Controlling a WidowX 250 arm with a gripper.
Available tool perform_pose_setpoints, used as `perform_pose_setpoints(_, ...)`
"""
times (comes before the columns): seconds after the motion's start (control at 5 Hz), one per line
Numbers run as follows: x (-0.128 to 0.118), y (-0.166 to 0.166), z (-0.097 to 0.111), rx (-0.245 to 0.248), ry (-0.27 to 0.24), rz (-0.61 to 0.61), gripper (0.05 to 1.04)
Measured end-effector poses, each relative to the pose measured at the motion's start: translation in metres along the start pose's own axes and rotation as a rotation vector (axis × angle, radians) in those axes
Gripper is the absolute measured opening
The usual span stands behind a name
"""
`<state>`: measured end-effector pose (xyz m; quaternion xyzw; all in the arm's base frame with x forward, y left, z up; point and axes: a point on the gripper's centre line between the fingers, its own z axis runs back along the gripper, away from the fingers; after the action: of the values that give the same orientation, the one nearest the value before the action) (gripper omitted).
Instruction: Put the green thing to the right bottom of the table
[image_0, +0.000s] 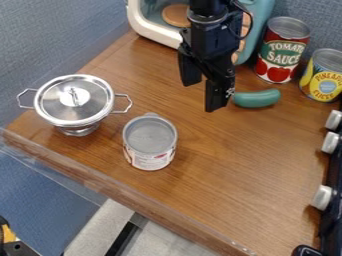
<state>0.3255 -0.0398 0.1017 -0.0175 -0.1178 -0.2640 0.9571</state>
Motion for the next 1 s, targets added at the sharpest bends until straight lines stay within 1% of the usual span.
perform_pose_setpoints(0.2,-0.002,0.000,-0.008,-0.012,0.025,-0.003,0.999)
perform_pose_setpoints(0.4,0.016,0.009,-0.018,-0.032,0.052,-0.118,0.999)
perform_pose_setpoints(0.6,0.037,0.019,-0.020,-0.012,0.024,-0.235,0.999)
perform_pose_setpoints(0.8,0.060,0.018,-0.025,0.000,-0.018,-0.312,0.999)
perform_pose_setpoints(1.0,0.074,0.013,-0.039,-0.003,-0.013,-0.354,0.999)
